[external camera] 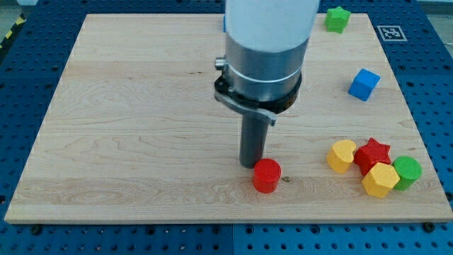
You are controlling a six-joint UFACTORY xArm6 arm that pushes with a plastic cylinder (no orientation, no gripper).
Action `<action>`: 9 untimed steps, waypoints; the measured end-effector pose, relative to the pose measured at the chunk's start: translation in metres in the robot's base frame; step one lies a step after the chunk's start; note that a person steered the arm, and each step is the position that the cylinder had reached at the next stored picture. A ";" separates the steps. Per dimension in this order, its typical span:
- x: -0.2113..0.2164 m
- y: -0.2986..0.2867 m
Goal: Move the red circle to the group blocks
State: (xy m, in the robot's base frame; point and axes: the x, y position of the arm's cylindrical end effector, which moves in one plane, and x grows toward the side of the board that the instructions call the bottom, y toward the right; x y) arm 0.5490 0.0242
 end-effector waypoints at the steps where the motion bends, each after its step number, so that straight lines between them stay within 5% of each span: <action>1: 0.019 -0.005; 3: 0.069 -0.021; 9: 0.061 0.049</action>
State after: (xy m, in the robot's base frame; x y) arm 0.6097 0.0729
